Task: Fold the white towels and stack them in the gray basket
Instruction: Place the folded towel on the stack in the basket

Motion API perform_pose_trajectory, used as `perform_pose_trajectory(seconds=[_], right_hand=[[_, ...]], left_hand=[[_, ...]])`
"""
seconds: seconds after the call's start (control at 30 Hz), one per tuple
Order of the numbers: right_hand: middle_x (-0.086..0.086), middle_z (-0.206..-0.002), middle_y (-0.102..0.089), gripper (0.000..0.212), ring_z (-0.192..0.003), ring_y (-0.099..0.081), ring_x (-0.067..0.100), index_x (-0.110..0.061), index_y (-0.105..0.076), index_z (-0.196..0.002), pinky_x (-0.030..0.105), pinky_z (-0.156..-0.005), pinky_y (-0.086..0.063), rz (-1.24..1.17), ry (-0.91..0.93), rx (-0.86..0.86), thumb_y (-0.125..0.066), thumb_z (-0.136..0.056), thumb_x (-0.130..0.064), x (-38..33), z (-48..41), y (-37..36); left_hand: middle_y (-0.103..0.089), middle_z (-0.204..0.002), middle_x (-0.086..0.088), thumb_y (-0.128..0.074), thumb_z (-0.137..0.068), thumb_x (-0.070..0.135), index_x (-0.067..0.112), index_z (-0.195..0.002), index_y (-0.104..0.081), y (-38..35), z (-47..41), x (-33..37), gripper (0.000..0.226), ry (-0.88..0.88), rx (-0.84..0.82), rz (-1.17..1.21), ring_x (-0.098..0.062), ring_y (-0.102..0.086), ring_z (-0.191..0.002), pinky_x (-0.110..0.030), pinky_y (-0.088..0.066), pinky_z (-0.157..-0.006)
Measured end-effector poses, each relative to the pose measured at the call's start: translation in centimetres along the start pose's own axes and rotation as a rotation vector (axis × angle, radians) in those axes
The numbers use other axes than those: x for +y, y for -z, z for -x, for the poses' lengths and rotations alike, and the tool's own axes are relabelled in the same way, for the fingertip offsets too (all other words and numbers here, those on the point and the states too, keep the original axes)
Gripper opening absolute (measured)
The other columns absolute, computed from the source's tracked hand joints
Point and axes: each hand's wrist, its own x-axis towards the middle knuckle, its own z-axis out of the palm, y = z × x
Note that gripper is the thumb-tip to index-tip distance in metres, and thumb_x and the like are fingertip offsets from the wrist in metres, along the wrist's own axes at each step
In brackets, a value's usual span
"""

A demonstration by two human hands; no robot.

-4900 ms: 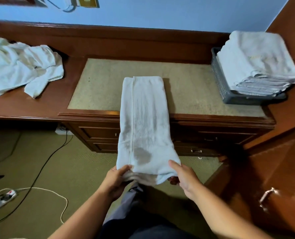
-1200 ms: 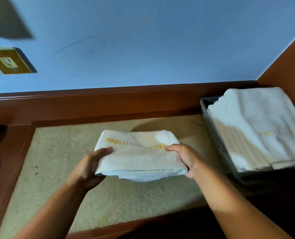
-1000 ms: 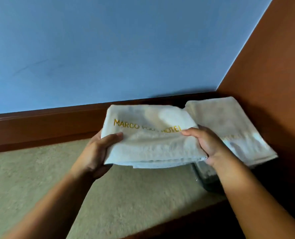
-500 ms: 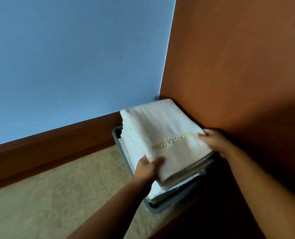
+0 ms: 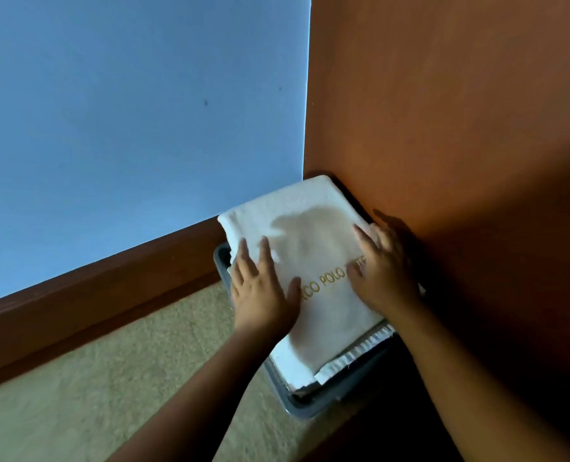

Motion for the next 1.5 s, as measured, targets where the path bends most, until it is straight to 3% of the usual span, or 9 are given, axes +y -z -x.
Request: perform_pose_trajectory(seconds=[0.1, 0.23, 0.57, 0.77, 0.97, 1.1, 1.2, 1.3, 1.5], right_hand=[[0.005, -0.167, -0.006, 0.076, -0.153, -0.005, 0.026, -0.037, -0.015, -0.157, 0.056, -0.121, -0.005, 0.057, -0.084, -0.275, -0.033, -0.091, -0.072, 0.1, 0.6, -2.3], [0.001, -0.168, 0.004, 0.092, -0.154, 0.000, 0.023, -0.042, -0.005, -0.157, 0.055, -0.120, -0.003, 0.077, -0.092, -0.229, -0.012, -0.078, -0.088, 0.5, 1.3, -3.7], [0.000, -0.168, 0.009, 0.088, -0.154, 0.005, 0.022, -0.044, -0.001, -0.157, 0.053, -0.121, 0.003, 0.067, -0.090, -0.361, -0.022, -0.082, -0.087, 0.4, 0.5, -2.6], [0.004, -0.156, -0.035, 0.073, -0.144, -0.033, 0.024, -0.028, -0.039, -0.149, 0.051, -0.119, -0.020, 0.030, -0.087, -0.322, -0.048, -0.089, -0.069, -3.4, 1.9, 0.5], [-0.006, -0.132, -0.055, 0.046, -0.111, -0.060, 0.018, -0.030, -0.055, -0.134, 0.035, -0.093, -0.050, -0.177, 0.178, -0.266, -0.059, -0.092, -0.047, -16.0, 9.1, 1.0], [-0.012, -0.103, -0.064, 0.035, -0.095, -0.065, 0.013, -0.030, -0.064, -0.122, 0.033, -0.082, -0.055, -0.273, 0.371, -0.424, -0.064, -0.090, -0.044, -27.9, 16.4, -1.9], [-0.015, -0.096, -0.065, 0.032, -0.087, -0.064, 0.009, -0.033, -0.063, -0.121, 0.032, -0.078, -0.056, -0.290, 0.566, -0.553, -0.063, -0.091, -0.044, -37.5, 22.6, -3.7], [-0.017, -0.098, -0.066, 0.027, -0.087, -0.063, 0.006, -0.039, -0.062, -0.119, 0.029, -0.075, -0.055, -0.315, 0.744, -0.654, -0.062, -0.093, -0.044, -46.6, 29.2, -4.9], [-0.016, -0.089, -0.066, 0.026, -0.083, -0.063, 0.005, -0.036, -0.065, -0.117, 0.028, -0.073, -0.053, -0.390, 1.066, -0.825, -0.063, -0.091, -0.041, -60.9, 41.8, -5.6]], left_hand=[[0.023, -0.167, -0.004, -0.039, -0.099, 0.061, 0.040, -0.160, -0.001, -1.6, -5.1, -0.6, 0.075, -0.180, -0.193, -0.271, -0.031, 0.014, -0.154, -0.049, 0.001, -0.123], [0.024, -0.166, -0.004, -0.031, -0.097, 0.071, 0.049, -0.157, -0.002, -3.6, -9.3, -2.3, 0.070, -0.205, -0.359, -0.353, -0.033, 0.015, -0.154, -0.051, 0.001, -0.122], [0.029, -0.164, -0.003, -0.030, -0.097, 0.072, 0.048, -0.157, 0.002, -3.2, -9.0, -3.9, 0.073, -0.275, -0.374, -0.329, -0.030, 0.021, -0.153, -0.047, 0.004, -0.123], [0.014, -0.167, 0.003, -0.014, -0.082, 0.085, 0.038, -0.161, -0.009, 1.5, -1.3, -8.4, 0.091, -0.353, -0.396, -0.293, -0.021, 0.011, -0.155, -0.043, 0.008, -0.123], [-0.009, -0.168, 0.006, -0.013, -0.081, 0.084, 0.038, -0.154, -0.031, 9.8, 10.2, -19.8, 0.088, -0.085, -0.253, -0.172, -0.014, -0.022, -0.152, -0.041, 0.012, -0.121], [-0.052, -0.147, 0.005, -0.010, -0.067, 0.100, 0.030, -0.140, -0.054, 17.7, 21.5, -29.1, 0.110, 0.173, -0.157, -0.025, -0.014, -0.049, -0.134, -0.046, -0.021, -0.124], [-0.059, -0.137, 0.006, -0.029, -0.075, 0.091, 0.033, -0.131, -0.061, 23.8, 31.0, -35.0, 0.086, 0.346, -0.034, 0.035, -0.011, -0.061, -0.117, -0.035, -0.048, -0.103], [-0.062, -0.131, 0.007, -0.040, -0.079, 0.088, 0.032, -0.125, -0.063, 29.6, 40.1, -39.6, 0.075, 0.496, 0.142, 0.086, -0.006, -0.067, -0.104, -0.023, -0.050, -0.083], [-0.071, -0.110, 0.009, -0.059, -0.099, 0.042, 0.028, -0.119, -0.069, 37.5, 54.8, -45.0, 0.027, 0.771, 0.480, 0.059, -0.006, -0.066, -0.093, -0.028, -0.053, -0.086]])
